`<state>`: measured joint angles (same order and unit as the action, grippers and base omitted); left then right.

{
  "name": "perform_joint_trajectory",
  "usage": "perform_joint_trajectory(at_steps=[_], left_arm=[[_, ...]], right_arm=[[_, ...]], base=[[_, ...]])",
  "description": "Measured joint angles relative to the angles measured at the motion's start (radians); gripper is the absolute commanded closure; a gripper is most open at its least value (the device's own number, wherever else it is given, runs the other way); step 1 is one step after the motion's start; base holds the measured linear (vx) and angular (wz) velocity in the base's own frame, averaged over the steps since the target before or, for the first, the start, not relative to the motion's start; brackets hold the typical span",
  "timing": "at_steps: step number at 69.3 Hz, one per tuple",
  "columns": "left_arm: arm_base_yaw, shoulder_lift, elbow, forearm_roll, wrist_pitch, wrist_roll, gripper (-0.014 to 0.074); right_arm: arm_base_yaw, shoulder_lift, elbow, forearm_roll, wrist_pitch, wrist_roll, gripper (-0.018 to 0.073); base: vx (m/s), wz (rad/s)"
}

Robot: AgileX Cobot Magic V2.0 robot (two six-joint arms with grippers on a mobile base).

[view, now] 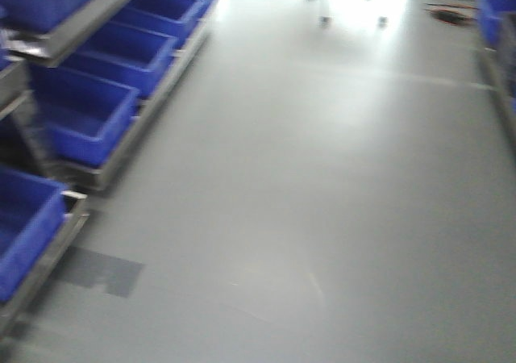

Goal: Pour parts from conveyor to right shelf
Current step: 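Drive alongside the shelving and stop facing an empty blue bin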

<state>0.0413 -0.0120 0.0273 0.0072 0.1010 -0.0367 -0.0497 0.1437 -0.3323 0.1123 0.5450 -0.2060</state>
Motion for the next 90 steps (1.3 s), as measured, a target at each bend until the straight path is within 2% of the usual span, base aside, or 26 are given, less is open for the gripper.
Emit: perform_joint_trajectory(at_steps=[47,90], left_arm=[[0.000,0.000,0.000,0.000,0.000,0.000,0.0603],[0.000,0.000,0.000,0.000,0.000,0.000,0.0603]], right_arm=[[0.000,0.000,0.000,0.000,0.000,0.000,0.0564],[0.000,0.000,0.000,0.001,0.000,0.000,0.0564]], base=[[0.47,1.04],[0.21,0.70]])
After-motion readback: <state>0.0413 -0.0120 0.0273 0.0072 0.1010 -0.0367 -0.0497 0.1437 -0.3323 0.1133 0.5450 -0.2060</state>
